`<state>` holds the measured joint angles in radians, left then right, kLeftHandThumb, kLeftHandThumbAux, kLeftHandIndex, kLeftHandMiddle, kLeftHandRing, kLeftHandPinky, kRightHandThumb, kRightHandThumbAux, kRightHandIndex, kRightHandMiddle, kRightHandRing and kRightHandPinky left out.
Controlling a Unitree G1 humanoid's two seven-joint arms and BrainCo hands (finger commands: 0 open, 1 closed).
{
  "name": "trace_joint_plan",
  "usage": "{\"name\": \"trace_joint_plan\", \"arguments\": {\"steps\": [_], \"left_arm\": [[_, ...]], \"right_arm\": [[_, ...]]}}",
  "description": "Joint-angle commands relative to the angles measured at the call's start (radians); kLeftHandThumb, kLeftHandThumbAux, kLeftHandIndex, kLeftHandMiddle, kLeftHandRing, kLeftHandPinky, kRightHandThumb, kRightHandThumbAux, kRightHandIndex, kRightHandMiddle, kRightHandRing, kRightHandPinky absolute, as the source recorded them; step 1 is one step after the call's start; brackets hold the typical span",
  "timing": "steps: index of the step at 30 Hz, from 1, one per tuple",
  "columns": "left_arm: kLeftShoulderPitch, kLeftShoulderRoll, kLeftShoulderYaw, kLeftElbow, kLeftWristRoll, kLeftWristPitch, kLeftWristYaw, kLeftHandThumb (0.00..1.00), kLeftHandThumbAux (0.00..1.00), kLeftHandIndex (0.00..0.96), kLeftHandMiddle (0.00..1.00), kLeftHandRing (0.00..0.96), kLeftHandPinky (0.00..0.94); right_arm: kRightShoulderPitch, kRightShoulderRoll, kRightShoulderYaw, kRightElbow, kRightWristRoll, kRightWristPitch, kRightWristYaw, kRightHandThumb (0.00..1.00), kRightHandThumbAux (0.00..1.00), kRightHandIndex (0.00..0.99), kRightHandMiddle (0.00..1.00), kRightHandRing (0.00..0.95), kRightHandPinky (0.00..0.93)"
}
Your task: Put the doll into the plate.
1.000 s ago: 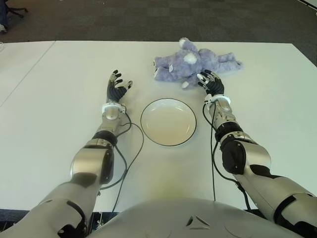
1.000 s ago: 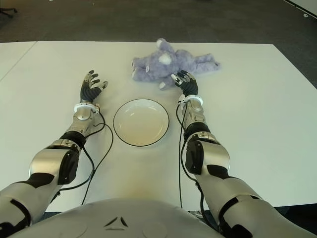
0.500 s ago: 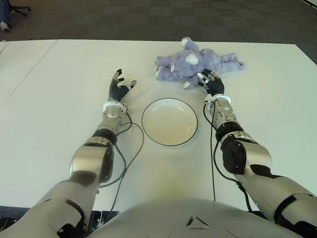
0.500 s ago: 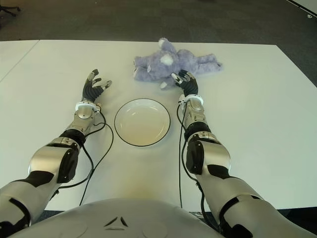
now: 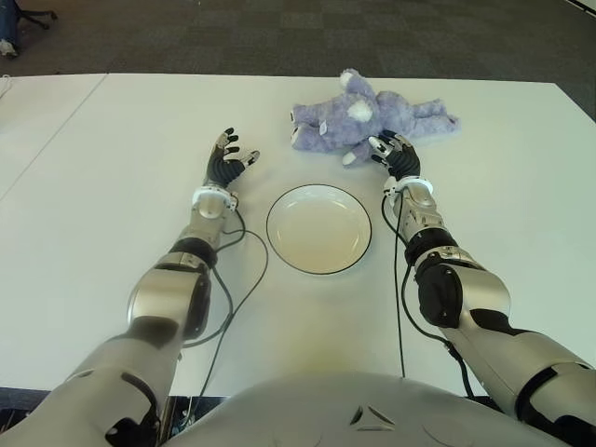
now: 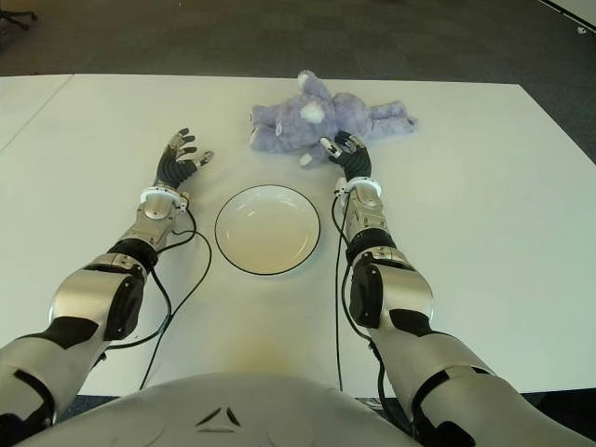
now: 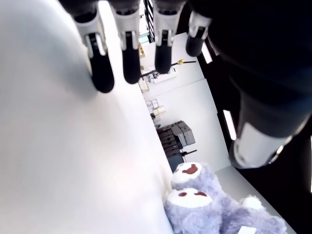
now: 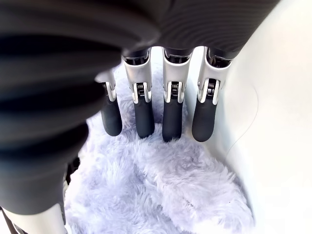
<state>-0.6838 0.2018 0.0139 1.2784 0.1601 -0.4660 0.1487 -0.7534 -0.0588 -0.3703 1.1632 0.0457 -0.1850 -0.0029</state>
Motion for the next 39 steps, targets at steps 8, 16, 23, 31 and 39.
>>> {"name": "trace_joint_plan", "arguments": {"steps": [8, 16, 23, 31, 39], "left_arm": [[0.015, -0.024, -0.044, 0.042, 0.037, 0.027, -0.079, 0.161, 0.626, 0.020, 0.127, 0.200, 0.263], [0.004, -0.015, -0.052, 0.045, 0.035, 0.033, -0.073, 0.144, 0.629, 0.022, 0.097, 0.159, 0.220], [-0.016, -0.012, -0.046, 0.044, 0.031, 0.017, -0.054, 0.131, 0.637, 0.024, 0.071, 0.103, 0.119], [-0.029, -0.008, -0.031, 0.047, 0.018, 0.034, -0.052, 0.150, 0.656, 0.025, 0.043, 0.063, 0.101], [-0.029, -0.011, -0.005, 0.046, -0.005, 0.032, -0.044, 0.148, 0.666, 0.023, 0.044, 0.063, 0.113]], "right_arm": [[0.159, 0.079, -0.009, 0.131, 0.000, -0.180, -0.131, 0.031, 0.770, 0.233, 0.269, 0.275, 0.289], [0.106, 0.098, -0.020, 0.109, 0.010, -0.208, -0.177, 0.041, 0.777, 0.243, 0.280, 0.280, 0.275], [0.058, 0.105, -0.031, 0.096, 0.015, -0.236, -0.219, 0.039, 0.774, 0.248, 0.279, 0.286, 0.299], [-0.006, 0.159, -0.061, 0.052, 0.013, -0.332, -0.409, 0.103, 0.790, 0.286, 0.288, 0.316, 0.323], [-0.039, 0.197, -0.123, -0.001, 0.009, -0.466, -0.572, 0.174, 0.816, 0.310, 0.320, 0.353, 0.360]]}}
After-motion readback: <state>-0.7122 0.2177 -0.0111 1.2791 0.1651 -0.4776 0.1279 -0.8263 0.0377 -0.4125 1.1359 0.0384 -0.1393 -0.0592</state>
